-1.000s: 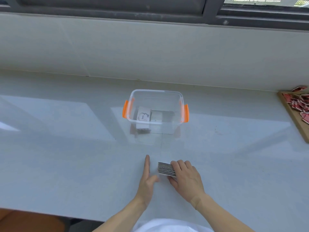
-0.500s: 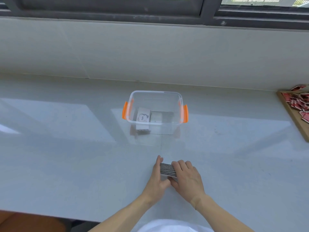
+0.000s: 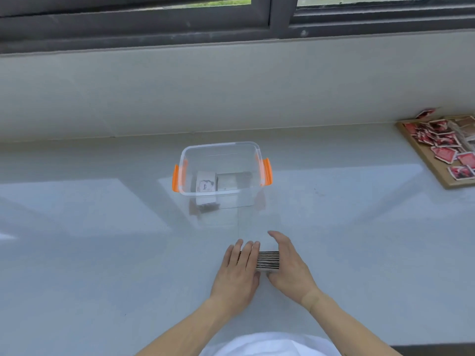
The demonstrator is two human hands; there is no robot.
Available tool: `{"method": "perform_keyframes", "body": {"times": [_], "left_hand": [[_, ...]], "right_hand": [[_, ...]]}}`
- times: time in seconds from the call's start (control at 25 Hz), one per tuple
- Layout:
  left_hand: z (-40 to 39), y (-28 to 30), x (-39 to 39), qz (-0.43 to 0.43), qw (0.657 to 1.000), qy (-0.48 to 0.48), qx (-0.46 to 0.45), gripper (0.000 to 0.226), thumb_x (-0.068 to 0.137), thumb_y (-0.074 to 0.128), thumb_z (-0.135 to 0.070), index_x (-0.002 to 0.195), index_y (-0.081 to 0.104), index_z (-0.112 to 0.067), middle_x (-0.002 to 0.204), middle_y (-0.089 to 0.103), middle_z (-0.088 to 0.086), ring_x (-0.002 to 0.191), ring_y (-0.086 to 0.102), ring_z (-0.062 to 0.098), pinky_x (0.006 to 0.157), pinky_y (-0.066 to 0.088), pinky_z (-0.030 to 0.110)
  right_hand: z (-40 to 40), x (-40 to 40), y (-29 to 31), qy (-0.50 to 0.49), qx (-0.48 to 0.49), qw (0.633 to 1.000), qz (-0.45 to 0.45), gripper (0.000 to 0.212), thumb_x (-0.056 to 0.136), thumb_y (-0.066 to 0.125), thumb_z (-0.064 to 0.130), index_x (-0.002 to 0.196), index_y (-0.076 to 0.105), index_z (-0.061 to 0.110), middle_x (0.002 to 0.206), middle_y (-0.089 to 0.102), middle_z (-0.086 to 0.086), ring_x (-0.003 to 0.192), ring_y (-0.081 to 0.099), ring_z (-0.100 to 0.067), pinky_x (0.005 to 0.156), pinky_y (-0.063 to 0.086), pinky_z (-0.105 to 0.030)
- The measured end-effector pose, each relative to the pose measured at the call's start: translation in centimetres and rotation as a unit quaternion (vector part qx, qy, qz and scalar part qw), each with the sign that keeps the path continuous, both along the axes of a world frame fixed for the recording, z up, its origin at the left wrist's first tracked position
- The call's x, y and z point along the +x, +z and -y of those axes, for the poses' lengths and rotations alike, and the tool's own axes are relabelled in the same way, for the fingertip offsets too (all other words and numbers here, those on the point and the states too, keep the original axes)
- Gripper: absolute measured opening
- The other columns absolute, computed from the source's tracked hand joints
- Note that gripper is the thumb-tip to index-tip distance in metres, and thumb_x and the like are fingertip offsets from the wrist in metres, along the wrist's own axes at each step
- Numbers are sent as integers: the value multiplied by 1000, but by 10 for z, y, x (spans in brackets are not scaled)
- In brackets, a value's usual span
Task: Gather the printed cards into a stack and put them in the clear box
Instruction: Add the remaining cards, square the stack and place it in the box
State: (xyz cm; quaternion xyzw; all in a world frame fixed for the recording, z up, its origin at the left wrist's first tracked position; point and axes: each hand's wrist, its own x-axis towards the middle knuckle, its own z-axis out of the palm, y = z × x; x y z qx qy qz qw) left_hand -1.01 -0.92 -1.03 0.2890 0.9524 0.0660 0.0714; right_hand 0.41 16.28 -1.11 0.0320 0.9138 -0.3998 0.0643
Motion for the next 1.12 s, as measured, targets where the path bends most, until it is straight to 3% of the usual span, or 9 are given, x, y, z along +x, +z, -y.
{"method": "perform_keyframes", "body": {"times": [0.08, 0.2, 0.32, 0.48, 0.64, 0.8, 0.96, 1.12], "left_hand": [[-1, 1, -1, 2, 1000, 4, -14, 65, 86, 57, -30, 142, 38, -4, 138, 53, 9, 131, 47, 34, 105, 43, 49], [-2, 2, -1, -1, 1000, 10, -23, 65, 86, 58, -28, 143, 37, -4, 139, 52, 10, 132, 46, 35, 105, 43, 50], [-2, 0, 1, 1, 1000, 10, -24, 65, 86, 57, -27, 143, 37, -3, 140, 51, 11, 133, 44, 36, 106, 41, 50], [-2, -2, 3, 6, 1000, 13, -22, 66, 85, 57, -27, 143, 35, -4, 141, 50, 11, 133, 43, 36, 107, 41, 50], [-1, -4, 5, 12, 999, 20, -22, 70, 84, 58, -28, 144, 33, -4, 141, 49, 10, 134, 42, 36, 106, 42, 50], [0, -5, 2, 8, 1000, 18, -22, 72, 83, 59, -29, 145, 31, -5, 142, 49, 11, 134, 42, 36, 106, 42, 48], [1, -8, 0, 14, 1000, 18, -15, 73, 82, 58, -28, 145, 30, -5, 142, 48, 10, 135, 41, 37, 105, 44, 46], [-1, -9, 2, 14, 999, 28, -7, 75, 80, 60, -27, 145, 29, -4, 142, 48, 10, 135, 40, 37, 104, 45, 46]], "right_hand": [[-12, 16, 4, -115, -179, 975, 62, 91, 75, 62, -3, 145, 17, 33, 148, 23, 24, 132, 26, 9, 104, 32, -19], [-27, 45, 8, -270, -321, 906, 61, 86, 82, 44, -16, 145, 16, 36, 155, 21, 16, 143, 17, -4, 119, 14, -34], [-24, 56, 11, -293, -337, 889, 101, 86, 83, 41, -13, 148, 15, 38, 155, 16, 21, 143, 16, -12, 119, 14, -41], [-5, 47, 15, -280, -357, 883, 123, 86, 82, 41, -11, 149, 14, 36, 153, 15, 21, 142, 16, -9, 116, 18, -36], [12, 42, 10, -208, -354, 901, 143, 85, 80, 40, -16, 149, 17, 29, 156, 22, 9, 140, 25, -9, 111, 27, -30], [8, 39, 11, -288, -329, 893, 106, 81, 86, 44, -8, 150, 12, 30, 156, 15, 16, 137, 18, 1, 113, 16, -28], [17, 36, 12, -242, -375, 883, 143, 79, 84, 41, -13, 149, 19, 26, 155, 27, 6, 138, 28, -8, 112, 23, -30], [21, 32, 13, -295, -361, 878, 108, 80, 87, 43, -8, 150, 12, 31, 156, 17, 14, 138, 21, -2, 112, 21, -29]]}}
